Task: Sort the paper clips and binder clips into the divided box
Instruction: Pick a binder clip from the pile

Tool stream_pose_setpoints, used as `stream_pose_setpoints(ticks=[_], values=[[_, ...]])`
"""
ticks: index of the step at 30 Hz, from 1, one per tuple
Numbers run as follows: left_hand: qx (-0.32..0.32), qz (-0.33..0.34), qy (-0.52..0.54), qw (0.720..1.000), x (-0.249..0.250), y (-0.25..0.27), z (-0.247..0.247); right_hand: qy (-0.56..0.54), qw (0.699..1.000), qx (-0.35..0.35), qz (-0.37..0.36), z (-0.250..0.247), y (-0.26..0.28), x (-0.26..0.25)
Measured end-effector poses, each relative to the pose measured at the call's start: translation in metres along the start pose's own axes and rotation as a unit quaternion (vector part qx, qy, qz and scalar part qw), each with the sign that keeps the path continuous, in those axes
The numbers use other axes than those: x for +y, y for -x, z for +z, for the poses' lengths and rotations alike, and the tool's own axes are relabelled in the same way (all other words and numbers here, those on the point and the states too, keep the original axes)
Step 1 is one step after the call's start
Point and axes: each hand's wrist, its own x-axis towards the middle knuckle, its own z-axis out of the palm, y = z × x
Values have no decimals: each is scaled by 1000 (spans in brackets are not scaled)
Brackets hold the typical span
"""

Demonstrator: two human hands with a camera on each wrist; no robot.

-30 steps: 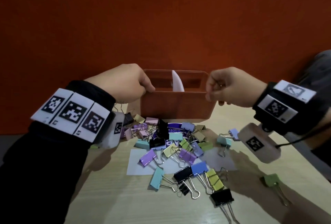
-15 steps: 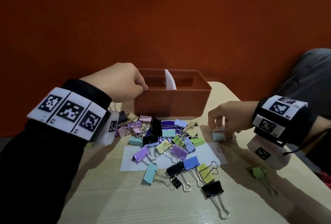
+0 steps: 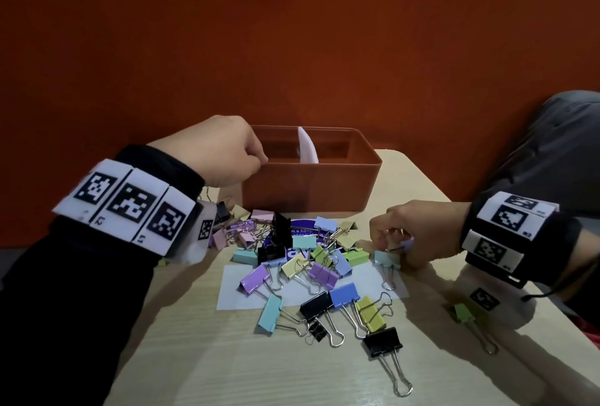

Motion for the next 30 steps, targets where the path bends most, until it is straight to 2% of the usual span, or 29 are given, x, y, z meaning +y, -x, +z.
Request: stream_pose_setpoints(ticks=[3,7,10,14,16,20,23,24,26,28,30], values=[[-1,-3,-3,1000,0,0,0,-16,1000,18,-1,0,2,-1],[-1,-1,-6,1000,1,0,0,-101,992,70,11,-6,6,4],[2,2,-12,1000,1,1,0,-126,990,68,-9,-9,11,2],[2,5,-11,1000,0,0,0,-15,998,19,-52,0,11,-9],[3,7,-11,1000,0,-1,1,11,998,16,-62,3,7,-11],[4,10,-17,1000,-1,-2,1,14,997,20,-70,-1,5,-12],[-2,10,-26,1000,-2,-4,1,-36,996,32,-74,-6,9,-12],[-5,11,-30,999,-3,-4,1,-76,993,49,-78,-10,13,-12],[-7,17,-42,999,-4,-6,2,-171,972,132,-94,-26,19,-8],[-8,25,-57,998,-4,-8,3,-248,928,258,-98,-46,19,-2],[-9,27,-69,997,-4,-9,4,-279,882,374,-73,-60,9,5]])
